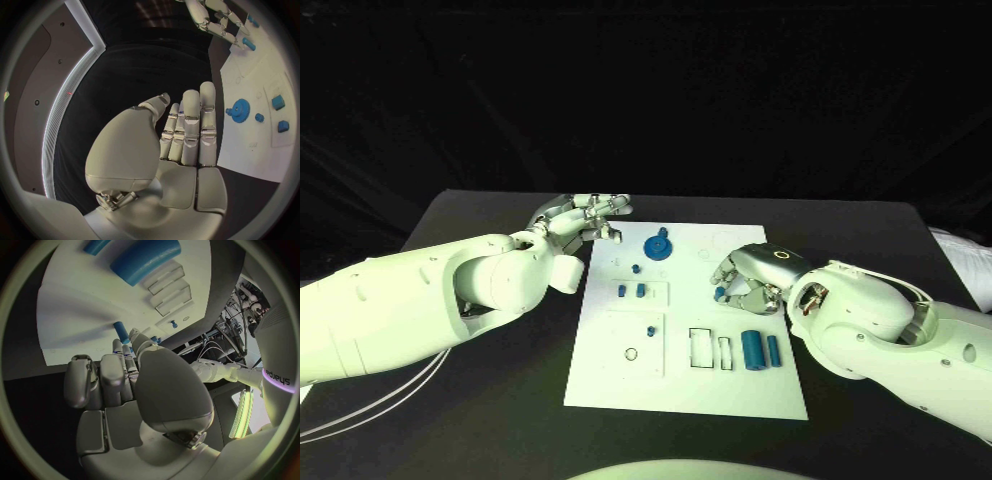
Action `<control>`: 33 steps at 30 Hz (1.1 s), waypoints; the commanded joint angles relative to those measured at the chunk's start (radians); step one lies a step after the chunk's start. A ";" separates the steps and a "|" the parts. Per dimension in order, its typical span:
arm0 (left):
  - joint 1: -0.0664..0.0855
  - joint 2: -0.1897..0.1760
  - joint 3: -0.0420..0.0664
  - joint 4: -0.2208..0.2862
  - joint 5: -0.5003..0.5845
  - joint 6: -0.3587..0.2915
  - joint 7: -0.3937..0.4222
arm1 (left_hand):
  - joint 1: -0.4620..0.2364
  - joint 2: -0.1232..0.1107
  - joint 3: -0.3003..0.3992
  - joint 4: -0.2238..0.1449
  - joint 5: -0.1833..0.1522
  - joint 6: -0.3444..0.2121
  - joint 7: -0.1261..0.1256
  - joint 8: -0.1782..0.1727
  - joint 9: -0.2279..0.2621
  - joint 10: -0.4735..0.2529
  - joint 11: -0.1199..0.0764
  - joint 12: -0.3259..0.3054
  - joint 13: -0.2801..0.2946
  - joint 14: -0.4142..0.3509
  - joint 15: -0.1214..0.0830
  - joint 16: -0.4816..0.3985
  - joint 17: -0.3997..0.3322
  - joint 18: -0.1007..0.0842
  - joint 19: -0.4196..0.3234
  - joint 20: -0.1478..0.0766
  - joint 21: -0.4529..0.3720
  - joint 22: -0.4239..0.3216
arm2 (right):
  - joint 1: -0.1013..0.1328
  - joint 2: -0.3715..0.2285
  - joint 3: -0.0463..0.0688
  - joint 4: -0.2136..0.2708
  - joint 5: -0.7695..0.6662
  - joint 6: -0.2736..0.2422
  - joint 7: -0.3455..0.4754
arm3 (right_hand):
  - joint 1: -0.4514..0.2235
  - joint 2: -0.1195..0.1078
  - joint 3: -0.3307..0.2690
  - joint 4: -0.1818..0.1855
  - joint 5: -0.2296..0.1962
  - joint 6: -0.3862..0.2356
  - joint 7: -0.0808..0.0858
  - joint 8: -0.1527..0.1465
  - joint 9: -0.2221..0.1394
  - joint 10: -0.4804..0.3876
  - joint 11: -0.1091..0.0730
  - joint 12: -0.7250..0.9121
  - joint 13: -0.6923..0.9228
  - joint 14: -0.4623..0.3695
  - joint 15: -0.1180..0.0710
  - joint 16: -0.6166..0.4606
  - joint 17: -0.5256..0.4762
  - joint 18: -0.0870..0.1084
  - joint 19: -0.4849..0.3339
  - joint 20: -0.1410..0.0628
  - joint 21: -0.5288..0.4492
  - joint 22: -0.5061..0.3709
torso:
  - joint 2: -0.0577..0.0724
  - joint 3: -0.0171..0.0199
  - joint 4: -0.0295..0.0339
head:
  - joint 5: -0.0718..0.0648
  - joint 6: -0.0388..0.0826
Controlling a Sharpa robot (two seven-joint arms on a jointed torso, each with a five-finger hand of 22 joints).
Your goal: Assemble the parts on the task board
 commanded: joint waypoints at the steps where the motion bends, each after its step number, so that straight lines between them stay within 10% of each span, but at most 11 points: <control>1: 0.000 0.003 0.001 0.000 0.004 0.021 0.004 | 0.008 0.001 0.000 -0.005 0.005 -0.004 0.003 0.004 0.000 -0.006 0.004 0.005 -0.002 -0.002 -0.003 0.004 -0.001 0.011 0.000 -0.005 -0.005 -0.001 | -0.001 0.009 -0.001 -0.010 -0.008 0.017 0.008 | 0.001 0.010 0.011 0.001 -0.006 0.011 -0.001 0.005 0.002 0.010 -0.002 0.004 -0.001 0.016 0.007 0.007 0.002 -0.009 0.007 0.001 0.004 0.002 | 0.000 0.0002 0.0001 | 0.001 -0.001; 33: -0.001 0.005 0.000 -0.003 0.004 0.031 -0.008 | 0.008 0.002 -0.001 -0.006 0.005 -0.004 0.002 0.005 0.000 -0.006 0.004 0.007 -0.001 -0.002 -0.003 0.004 -0.002 0.011 0.001 -0.005 -0.006 -0.002 | -0.007 0.038 -0.004 -0.043 -0.051 0.039 -0.043 | 0.018 0.017 0.108 -0.015 -0.025 0.104 -0.002 0.021 0.014 0.117 -0.024 -0.011 0.003 0.016 -0.011 0.030 0.017 -0.014 0.021 -0.013 0.025 0.029 | -0.001 0.0006 -0.0017 | 0.003 -0.006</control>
